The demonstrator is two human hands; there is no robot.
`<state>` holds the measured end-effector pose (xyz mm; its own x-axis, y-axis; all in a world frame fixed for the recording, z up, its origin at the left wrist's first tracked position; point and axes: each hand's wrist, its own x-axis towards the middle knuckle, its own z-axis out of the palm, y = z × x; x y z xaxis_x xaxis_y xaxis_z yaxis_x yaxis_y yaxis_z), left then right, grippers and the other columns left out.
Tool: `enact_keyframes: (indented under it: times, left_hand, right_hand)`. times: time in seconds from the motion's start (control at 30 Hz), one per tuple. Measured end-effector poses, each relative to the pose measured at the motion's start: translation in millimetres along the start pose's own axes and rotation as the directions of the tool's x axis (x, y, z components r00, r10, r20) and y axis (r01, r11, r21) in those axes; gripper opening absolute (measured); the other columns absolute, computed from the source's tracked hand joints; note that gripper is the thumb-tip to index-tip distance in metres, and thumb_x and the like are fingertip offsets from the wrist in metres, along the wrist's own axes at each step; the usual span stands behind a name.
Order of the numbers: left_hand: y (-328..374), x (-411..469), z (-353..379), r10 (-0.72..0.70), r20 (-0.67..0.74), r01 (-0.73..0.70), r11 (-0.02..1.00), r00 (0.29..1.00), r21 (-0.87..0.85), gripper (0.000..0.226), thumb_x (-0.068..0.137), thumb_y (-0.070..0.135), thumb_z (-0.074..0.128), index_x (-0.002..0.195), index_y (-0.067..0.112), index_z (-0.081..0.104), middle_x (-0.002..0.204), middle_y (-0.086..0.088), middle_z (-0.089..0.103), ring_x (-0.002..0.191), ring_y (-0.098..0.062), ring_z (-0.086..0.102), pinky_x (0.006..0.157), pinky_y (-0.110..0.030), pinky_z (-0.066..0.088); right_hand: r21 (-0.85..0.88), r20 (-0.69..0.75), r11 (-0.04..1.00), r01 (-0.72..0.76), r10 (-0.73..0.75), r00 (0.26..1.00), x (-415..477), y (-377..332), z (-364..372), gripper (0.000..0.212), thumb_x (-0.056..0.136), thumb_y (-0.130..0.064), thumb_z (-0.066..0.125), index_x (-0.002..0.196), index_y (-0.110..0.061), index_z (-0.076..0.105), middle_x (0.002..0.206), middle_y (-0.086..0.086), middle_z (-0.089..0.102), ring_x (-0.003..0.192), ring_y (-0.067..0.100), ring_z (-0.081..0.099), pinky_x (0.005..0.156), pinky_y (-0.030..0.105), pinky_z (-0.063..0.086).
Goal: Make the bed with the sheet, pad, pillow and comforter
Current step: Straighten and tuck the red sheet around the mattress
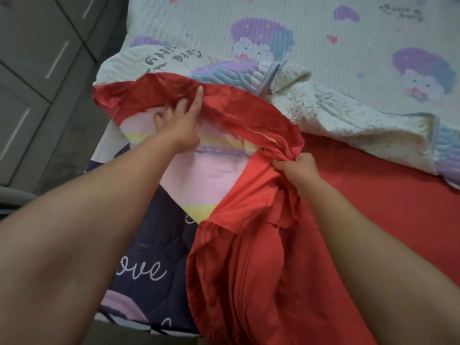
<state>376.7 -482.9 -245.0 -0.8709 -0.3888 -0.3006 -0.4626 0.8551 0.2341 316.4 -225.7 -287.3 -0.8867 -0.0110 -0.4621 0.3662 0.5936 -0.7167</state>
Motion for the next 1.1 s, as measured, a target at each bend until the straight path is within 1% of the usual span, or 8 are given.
enact_keyframes:
  times: [0.17, 0.23, 0.3, 0.37, 0.4, 0.7, 0.93, 1.1]
  left_hand:
    - [-14.9, 14.3, -7.2, 0.027, -0.076, -0.015, 0.988, 0.997, 0.155, 0.118, 0.076, 0.029, 0.072, 0.144, 0.038, -0.025, 0.137, -0.019, 0.037, 0.122, -0.041, 0.045, 0.104, -0.051, 0.027]
    - [-25.6, 19.0, -13.9, 0.007, -0.049, 0.0, 0.991, 0.999, 0.137, 0.123, 0.073, 0.03, 0.075, 0.143, 0.037, -0.026, 0.131, -0.02, 0.049, 0.118, -0.04, 0.05, 0.102, -0.05, 0.033]
    - [-38.6, 19.2, -25.0, -0.032, 0.051, 0.026, 0.993, 0.998, 0.116, 0.111, 0.066, 0.03, 0.081, 0.149, 0.03, 0.006, 0.122, -0.017, 0.057, 0.107, -0.036, 0.057, 0.093, -0.043, 0.044]
    - [-54.4, 12.4, -36.9, -0.048, 0.155, 0.027, 0.99, 0.987, 0.135, 0.059, 0.061, 0.03, 0.085, 0.11, 0.015, 0.056, 0.1, -0.013, 0.063, 0.087, -0.031, 0.059, 0.077, -0.035, 0.049]
    - [-67.1, 4.8, -43.9, -0.056, 0.191, 0.029, 0.989, 0.98, 0.144, 0.042, 0.06, 0.03, 0.086, 0.089, 0.014, 0.06, 0.088, -0.011, 0.062, 0.079, -0.029, 0.057, 0.07, -0.032, 0.046]
    - [-180.9, -76.3, -87.4, 0.038, 0.121, -0.04, 0.999, 0.992, 0.012, 0.033, 0.058, 0.008, 0.086, 0.079, 0.008, 0.061, 0.076, -0.011, 0.063, 0.077, -0.028, 0.061, 0.067, -0.03, 0.043]
    - [-276.5, -145.3, -69.0, 0.122, 0.016, -0.123, 0.992, 0.992, 0.029, 0.038, 0.076, 0.019, 0.068, 0.111, 0.006, 0.064, 0.12, -0.025, 0.061, 0.11, -0.041, 0.059, 0.086, -0.039, 0.048]
    - [-329.7, -174.9, -51.1, 0.248, 0.09, -0.258, 0.959, 0.964, 0.119, 0.028, 0.087, 0.028, 0.058, 0.114, 0.022, 0.06, 0.117, -0.007, 0.055, 0.109, -0.031, 0.057, 0.084, -0.038, 0.048]
  right_hand:
    - [0.186, 0.332, 0.934, -0.306, 0.234, 0.914, 3.9, -14.9, 29.8, 0.113, 0.033, -0.071, 0.085, 0.123, -0.008, 0.058, 0.115, 0.007, 0.067, 0.096, 0.024, 0.068, 0.087, 0.042, 0.055]
    - [0.198, 0.363, 0.943, -0.268, 0.184, 0.914, -3.1, -19.9, 35.7, 0.086, 0.05, -0.048, 0.091, 0.116, -0.003, 0.059, 0.106, 0.01, 0.069, 0.09, 0.023, 0.069, 0.076, 0.035, 0.058]
    - [0.196, 0.346, 0.959, -0.203, 0.126, 0.93, -10.5, -23.2, 42.0, 0.056, 0.06, -0.019, 0.088, 0.107, 0.0, 0.063, 0.096, 0.014, 0.071, 0.084, 0.025, 0.069, 0.072, 0.035, 0.058]
    - [0.259, 0.396, 0.954, -0.153, 0.04, 0.917, -21.4, -28.1, 45.8, 0.045, 0.063, -0.004, 0.083, 0.105, 0.0, 0.068, 0.093, 0.016, 0.073, 0.08, 0.027, 0.07, 0.075, 0.036, 0.059]
    - [0.285, 0.426, 0.95, -0.126, -0.008, 0.905, -29.4, -34.0, 50.5, 0.041, 0.064, 0.0, 0.081, 0.104, 0.0, 0.069, 0.093, 0.016, 0.073, 0.08, 0.027, 0.069, 0.076, 0.035, 0.058]
    - [0.293, 0.696, 0.955, 0.045, -0.245, 0.675, -134.3, -94.9, 95.6, 0.025, 0.07, 0.014, 0.069, 0.072, -0.011, 0.069, 0.068, -0.001, 0.069, 0.063, 0.011, 0.065, 0.065, 0.021, 0.054]
    - [0.222, 0.833, 0.949, 0.224, -0.304, 0.463, -256.6, -97.2, 185.7, 0.039, 0.064, 0.018, 0.074, 0.079, -0.017, 0.074, 0.081, -0.005, 0.07, 0.077, 0.008, 0.063, 0.079, 0.025, 0.053]
    - [0.063, 0.829, 0.954, 0.293, -0.214, 0.516, -301.8, -51.3, 262.6, 0.034, 0.063, 0.021, 0.072, 0.071, -0.012, 0.068, 0.061, -0.02, 0.06, 0.061, -0.003, 0.053, 0.065, 0.018, 0.049]
